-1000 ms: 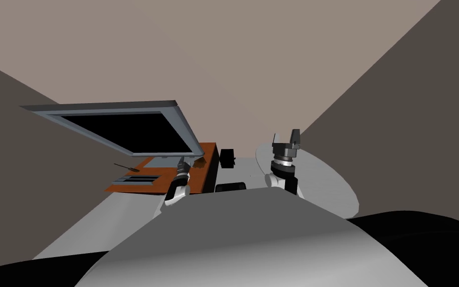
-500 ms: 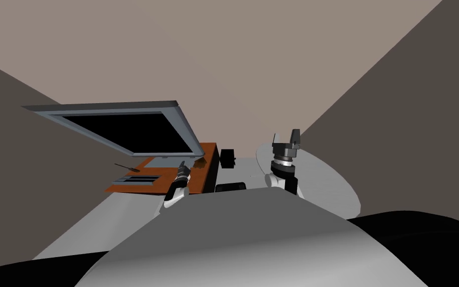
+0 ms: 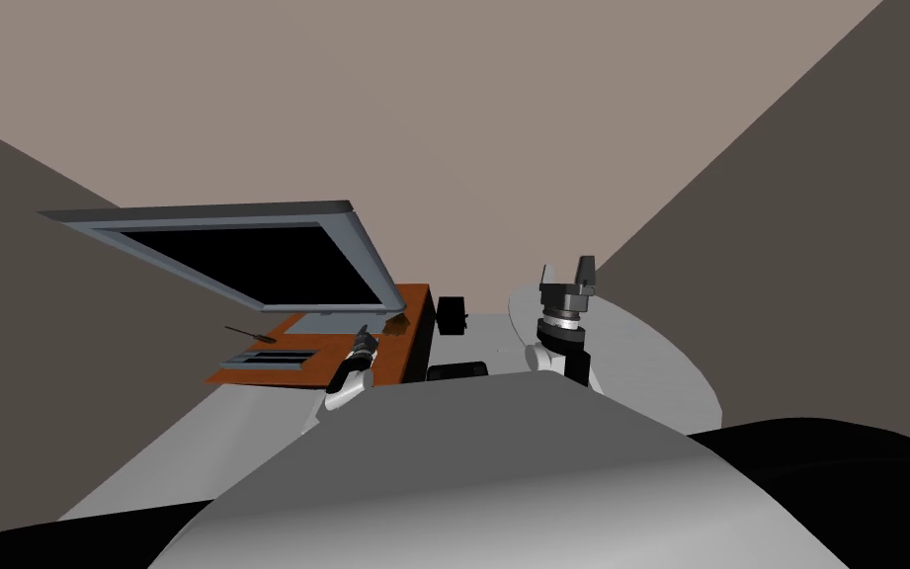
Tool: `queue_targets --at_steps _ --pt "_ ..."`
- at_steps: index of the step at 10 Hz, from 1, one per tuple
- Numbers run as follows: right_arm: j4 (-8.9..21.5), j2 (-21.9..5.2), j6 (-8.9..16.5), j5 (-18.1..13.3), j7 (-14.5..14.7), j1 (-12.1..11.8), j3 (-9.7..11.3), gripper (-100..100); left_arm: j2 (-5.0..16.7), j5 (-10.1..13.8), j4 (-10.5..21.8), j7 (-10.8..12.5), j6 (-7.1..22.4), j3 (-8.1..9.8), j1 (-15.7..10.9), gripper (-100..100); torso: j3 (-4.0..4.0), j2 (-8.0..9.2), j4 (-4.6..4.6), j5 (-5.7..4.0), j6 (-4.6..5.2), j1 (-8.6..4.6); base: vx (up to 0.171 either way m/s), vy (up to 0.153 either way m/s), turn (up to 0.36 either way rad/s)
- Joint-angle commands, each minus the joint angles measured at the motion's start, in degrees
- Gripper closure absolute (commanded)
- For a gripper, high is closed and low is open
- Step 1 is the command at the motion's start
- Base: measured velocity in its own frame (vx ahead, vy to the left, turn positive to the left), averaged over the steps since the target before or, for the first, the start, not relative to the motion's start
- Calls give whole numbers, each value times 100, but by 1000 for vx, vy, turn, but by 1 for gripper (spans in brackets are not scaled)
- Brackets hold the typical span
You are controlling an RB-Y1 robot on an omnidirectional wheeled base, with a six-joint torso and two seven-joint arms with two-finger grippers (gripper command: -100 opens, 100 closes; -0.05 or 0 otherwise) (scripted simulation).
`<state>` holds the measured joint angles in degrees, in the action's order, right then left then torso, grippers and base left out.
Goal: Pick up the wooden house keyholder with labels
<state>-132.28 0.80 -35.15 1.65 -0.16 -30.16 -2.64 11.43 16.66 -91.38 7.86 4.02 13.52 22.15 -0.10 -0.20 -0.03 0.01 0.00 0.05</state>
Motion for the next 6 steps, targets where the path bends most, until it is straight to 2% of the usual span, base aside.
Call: queue_targets --at_steps 1,3,4,6 --pt "0 0 0 0 0 0 0 0 -44 52 246 55 286 25 -90 -100 0 0 0 0 0 0 76 8 1" --pt "0 0 0 0 0 0 0 0 17 163 530 147 629 42 -204 -100 -8 -14 -3 0 0 -1 90 8 -3" --pt "0 0 0 0 0 0 0 0 17 163 530 147 663 42 -204 -100 -10 -16 -4 0 1 -2 60 9 -1" --pt "0 0 0 0 0 0 0 0 86 265 780 231 986 44 -315 -100 -2 -3 -1 0 0 -3 66 2 -5"
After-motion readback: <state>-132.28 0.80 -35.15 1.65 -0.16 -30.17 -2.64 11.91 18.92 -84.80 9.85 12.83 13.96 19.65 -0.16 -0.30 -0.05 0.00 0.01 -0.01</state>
